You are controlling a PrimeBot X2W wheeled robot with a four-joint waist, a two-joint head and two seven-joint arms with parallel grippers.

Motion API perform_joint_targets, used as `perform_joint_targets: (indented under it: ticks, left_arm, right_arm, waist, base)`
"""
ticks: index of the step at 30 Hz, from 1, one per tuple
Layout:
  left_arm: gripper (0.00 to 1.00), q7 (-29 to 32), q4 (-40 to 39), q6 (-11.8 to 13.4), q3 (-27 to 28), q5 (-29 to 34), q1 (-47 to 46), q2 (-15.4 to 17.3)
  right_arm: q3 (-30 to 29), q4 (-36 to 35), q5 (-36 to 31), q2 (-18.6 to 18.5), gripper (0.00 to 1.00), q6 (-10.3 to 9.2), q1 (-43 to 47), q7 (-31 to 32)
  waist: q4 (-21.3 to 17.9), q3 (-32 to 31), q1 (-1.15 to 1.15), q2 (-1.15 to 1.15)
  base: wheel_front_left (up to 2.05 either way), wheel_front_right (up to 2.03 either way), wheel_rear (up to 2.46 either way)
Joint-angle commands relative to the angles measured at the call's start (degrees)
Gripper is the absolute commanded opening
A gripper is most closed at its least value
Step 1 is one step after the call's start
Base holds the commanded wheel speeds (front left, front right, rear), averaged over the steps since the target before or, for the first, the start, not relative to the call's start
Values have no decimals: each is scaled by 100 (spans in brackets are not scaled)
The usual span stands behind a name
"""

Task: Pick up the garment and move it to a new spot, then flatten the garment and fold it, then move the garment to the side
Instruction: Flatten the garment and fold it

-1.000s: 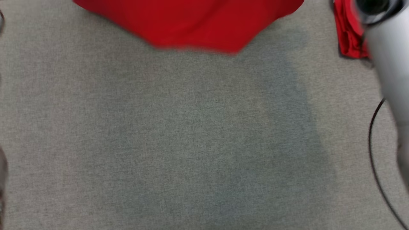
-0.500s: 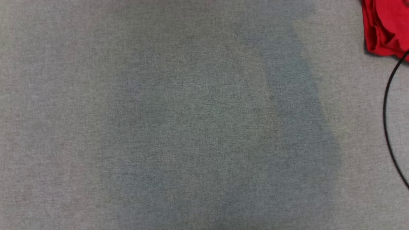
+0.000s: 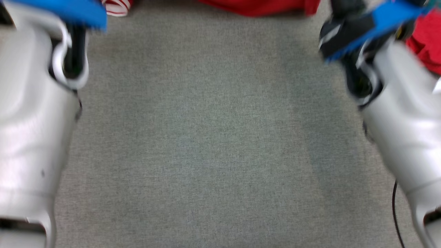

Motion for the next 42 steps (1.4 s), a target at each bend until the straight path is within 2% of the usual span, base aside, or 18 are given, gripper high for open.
perform_joint_targets:
  ticks: [1,7,10,16,21,29,34,42]
  left_arm:
    - [0,-22,-110,-9,72,17,200,21]
    - [0,-24,-1135,19,934,373,2227,-181]
    - [0,-25,-1550,17,1258,531,3161,-397]
    - [0,-25,-2121,34,1605,733,4824,-792]
    - [0,-25,-2467,103,1740,820,5853,-977]
    - [0,12,-2947,203,1740,889,7017,-1049]
    - [0,126,-3341,291,1678,904,7539,-1010]
    - [0,366,-3699,326,1703,831,7600,-825]
  right_arm:
    - [29,-81,-19,-47,0,3,171,-18]
    - [78,-710,-40,-195,0,3,1717,-18]
    - [64,-994,-2,-288,0,3,2442,-19]
    - [23,-1368,131,-414,0,3,3730,-20]
    - [-70,-1603,211,-499,0,3,4643,-19]
    - [-155,-2120,199,-667,0,3,5901,19]
    - [-456,-2520,174,-732,0,3,6499,209]
    - [-930,-3011,27,-502,0,3,6818,589]
  waist:
    - [-40,-70,-1,-1]
    - [3,-456,-1,-1]
    - [16,-656,-1,-1]
    - [43,-1110,-1,-1]
    - [80,-1435,-1,-1]
    - [135,-1821,-1,-1]
    - [155,-1950,-1,-1]
    - [104,-2012,-1,-1]
  base:
    - [0,0,0]
    - [0,0,0]
    - [0,0,0]
    - [0,0,0]
    - [0,0,0]
    - [0,0,0]
    - [0,0,0]
    - [0,0,0]
